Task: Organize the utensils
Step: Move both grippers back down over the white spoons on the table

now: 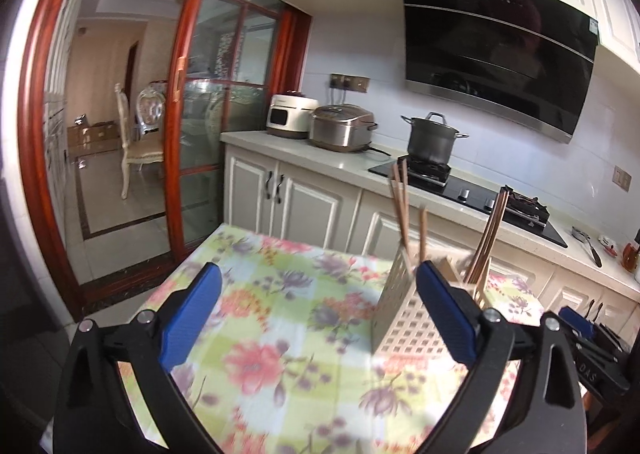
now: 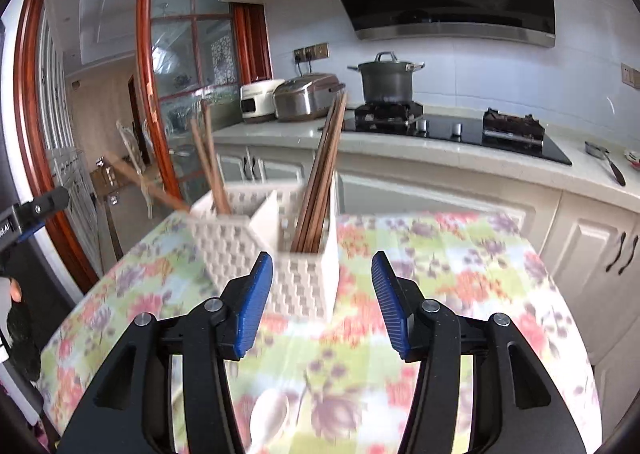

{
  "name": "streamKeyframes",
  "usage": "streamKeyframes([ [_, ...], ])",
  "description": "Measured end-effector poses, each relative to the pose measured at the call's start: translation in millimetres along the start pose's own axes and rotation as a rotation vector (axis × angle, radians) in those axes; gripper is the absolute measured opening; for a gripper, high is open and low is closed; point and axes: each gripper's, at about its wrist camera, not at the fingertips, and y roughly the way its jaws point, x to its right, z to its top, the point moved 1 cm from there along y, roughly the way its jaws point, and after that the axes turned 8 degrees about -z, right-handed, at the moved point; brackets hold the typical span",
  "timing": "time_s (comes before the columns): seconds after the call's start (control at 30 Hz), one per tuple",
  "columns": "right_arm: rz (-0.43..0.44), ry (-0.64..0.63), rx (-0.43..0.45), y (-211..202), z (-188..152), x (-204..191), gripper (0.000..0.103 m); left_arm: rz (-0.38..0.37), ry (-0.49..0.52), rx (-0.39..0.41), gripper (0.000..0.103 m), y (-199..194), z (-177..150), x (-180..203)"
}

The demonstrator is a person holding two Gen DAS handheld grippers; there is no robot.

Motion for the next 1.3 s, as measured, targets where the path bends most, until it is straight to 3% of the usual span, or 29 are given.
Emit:
streamKeyframes([
  [0.27,0.009,-0.013,-0.087,-16.6,-53.9,-2.7,0.050,0.004,-0.008,-0.099,0.098,-22.3,-55.3,-8.1],
  [0.57,0.015,-0.001,-0.189,-5.1,-93.0,-7.8,0.050,-0.003,0.051,-0.235,0.098,-7.4,-107.9,4.6],
  [0.93,0.031,0.013,-0.209,-3.7,-97.0,-9.0,0.050,0.020,0.136,-0.317,0.096,1.8,-139.7,6.7],
  [1.1,0.037,0.015,-0.204,-6.2,-95.7,-10.6,0.050,0.052,0.221,-0.351,0.091,-5.6,-162.8,12.1],
  [1.3,0.041,0.014,-0.198,-8.5,-94.5,-12.8,0.050,0.032,0.252,-0.398,0.082,-16.6,-178.8,16.0],
])
